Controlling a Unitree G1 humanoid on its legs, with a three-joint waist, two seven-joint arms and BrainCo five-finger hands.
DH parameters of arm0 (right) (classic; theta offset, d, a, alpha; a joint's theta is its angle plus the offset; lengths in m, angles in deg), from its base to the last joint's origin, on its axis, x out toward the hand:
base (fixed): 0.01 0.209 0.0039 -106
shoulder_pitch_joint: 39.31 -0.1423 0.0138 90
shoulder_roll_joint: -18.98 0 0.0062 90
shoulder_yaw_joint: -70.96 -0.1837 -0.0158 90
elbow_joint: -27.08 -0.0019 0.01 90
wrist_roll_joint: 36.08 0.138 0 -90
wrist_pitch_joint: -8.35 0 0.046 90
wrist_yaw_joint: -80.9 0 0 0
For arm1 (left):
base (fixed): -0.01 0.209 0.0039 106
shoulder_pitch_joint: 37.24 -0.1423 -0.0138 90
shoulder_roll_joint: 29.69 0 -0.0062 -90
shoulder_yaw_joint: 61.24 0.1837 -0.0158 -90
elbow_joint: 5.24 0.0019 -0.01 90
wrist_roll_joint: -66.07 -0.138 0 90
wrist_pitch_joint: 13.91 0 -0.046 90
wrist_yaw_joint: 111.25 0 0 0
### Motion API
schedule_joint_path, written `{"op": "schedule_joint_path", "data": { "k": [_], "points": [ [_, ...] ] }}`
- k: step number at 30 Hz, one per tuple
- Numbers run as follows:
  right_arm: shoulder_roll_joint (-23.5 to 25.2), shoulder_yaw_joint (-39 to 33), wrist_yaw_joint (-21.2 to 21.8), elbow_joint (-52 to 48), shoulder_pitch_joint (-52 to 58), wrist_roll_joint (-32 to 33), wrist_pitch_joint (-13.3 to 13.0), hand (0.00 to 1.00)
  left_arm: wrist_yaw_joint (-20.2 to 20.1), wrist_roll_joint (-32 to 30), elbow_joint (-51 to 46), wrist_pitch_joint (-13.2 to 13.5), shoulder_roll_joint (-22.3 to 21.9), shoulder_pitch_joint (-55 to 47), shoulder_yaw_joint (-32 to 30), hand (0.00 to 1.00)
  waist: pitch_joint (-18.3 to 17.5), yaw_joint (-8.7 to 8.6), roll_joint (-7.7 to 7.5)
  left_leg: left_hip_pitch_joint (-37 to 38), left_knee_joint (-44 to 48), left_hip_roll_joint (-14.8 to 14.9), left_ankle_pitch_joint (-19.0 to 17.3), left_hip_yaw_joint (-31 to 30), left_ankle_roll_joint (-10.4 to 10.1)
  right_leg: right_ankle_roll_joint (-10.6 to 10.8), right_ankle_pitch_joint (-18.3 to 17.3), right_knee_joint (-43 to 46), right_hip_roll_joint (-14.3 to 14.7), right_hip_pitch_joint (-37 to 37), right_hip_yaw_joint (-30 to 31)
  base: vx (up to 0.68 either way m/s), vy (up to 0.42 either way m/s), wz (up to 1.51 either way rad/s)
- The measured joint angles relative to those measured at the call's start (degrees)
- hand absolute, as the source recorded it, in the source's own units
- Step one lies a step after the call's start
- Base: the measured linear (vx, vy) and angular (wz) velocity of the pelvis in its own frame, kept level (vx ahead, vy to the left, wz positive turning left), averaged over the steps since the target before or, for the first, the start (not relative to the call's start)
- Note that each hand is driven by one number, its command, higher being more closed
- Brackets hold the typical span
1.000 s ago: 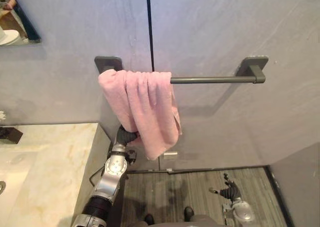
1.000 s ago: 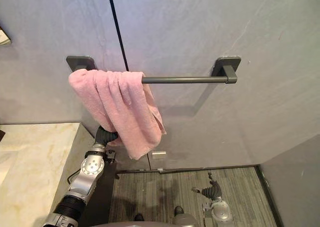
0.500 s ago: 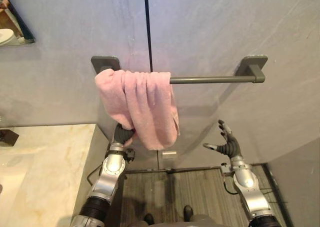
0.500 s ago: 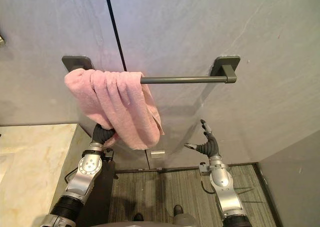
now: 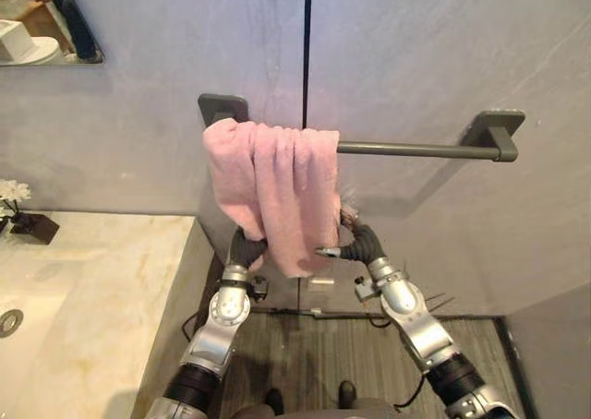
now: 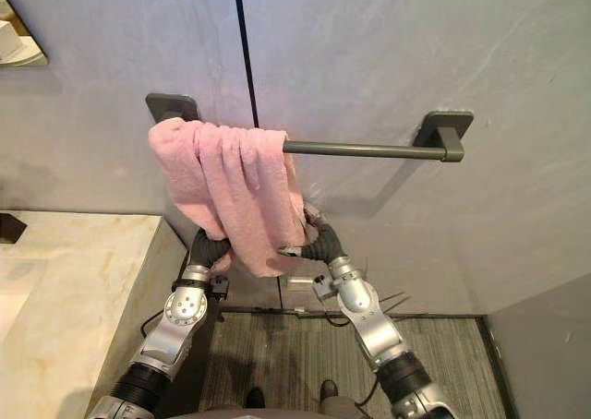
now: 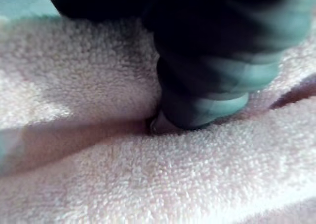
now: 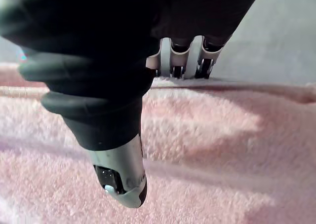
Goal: Organize washtable
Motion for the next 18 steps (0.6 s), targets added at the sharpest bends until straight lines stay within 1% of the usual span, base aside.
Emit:
{"op": "schedule_joint_path", "data": {
  "k": [2, 4, 9, 11, 15, 18],
  "points": [
    [0.7, 0.4, -0.1, 1.0, -0.6, -0.1, 0.0, 1.0, 0.1, 0.0, 0.0, 0.0, -0.2, 0.0, 0.0, 1.0, 0.0, 0.01, -0.01, -0.1, -0.1, 0.0, 0.3, -0.5, 0.0, -0.1, 0.0, 0.1, 0.0, 0.1, -0.4, -0.06, -0.033, 0.15],
    [1.1, 0.4, -0.2, 1.9, -0.7, -0.1, 0.0, 1.0, 0.3, 0.1, 0.0, 0.1, -0.3, 0.0, 0.0, 1.0, 0.0, 0.74, -0.05, -0.1, -0.3, 0.1, 0.7, -0.7, -0.1, -0.1, -0.1, 0.3, 0.0, 0.0, -0.6, -0.08, -0.035, 0.09],
    [0.9, -0.6, -0.3, 3.9, -0.7, 0.0, 0.1, 1.0, 0.3, 0.1, 0.0, 0.3, -0.3, 0.0, -0.3, 1.0, -0.5, 0.98, -0.65, 0.0, -1.0, 0.1, 1.3, -1.2, -0.3, -0.2, 0.0, 0.4, 0.1, -0.1, -0.9, -0.06, -0.02, 0.05],
    [1.0, -2.7, -0.4, 3.9, -0.3, 0.0, 0.1, 1.0, 0.3, 0.1, 0.0, 0.3, -0.3, 0.0, -0.4, 1.0, -0.5, 1.05, -0.76, 0.0, -1.2, 0.1, 1.5, -1.3, -0.2, -0.2, 0.0, 0.5, 0.0, -0.1, -1.0, -0.04, -0.014, 0.03],
    [0.5, -9.4, -1.3, 3.6, 1.4, 0.0, 0.1, 1.0, 0.1, 0.1, 0.0, 0.4, -0.2, -0.1, -1.5, 1.0, -0.7, 1.17, -0.97, 0.1, -1.2, 0.1, 1.5, -1.2, -0.2, -0.2, 0.0, 0.5, 0.0, -0.1, -1.0, -0.01, -0.003, 0.0],
    [0.5, -11.0, -1.3, 2.4, 2.8, 0.0, 0.1, 1.0, -0.4, 0.1, 0.0, 0.6, -0.8, -0.1, -1.2, 1.0, -0.7, 1.03, -1.04, 0.2, -1.2, 0.1, 1.5, -0.8, -0.2, -0.2, 0.1, 0.4, 0.1, -0.1, -0.7, -0.02, -0.012, -0.05]
  ]
}}
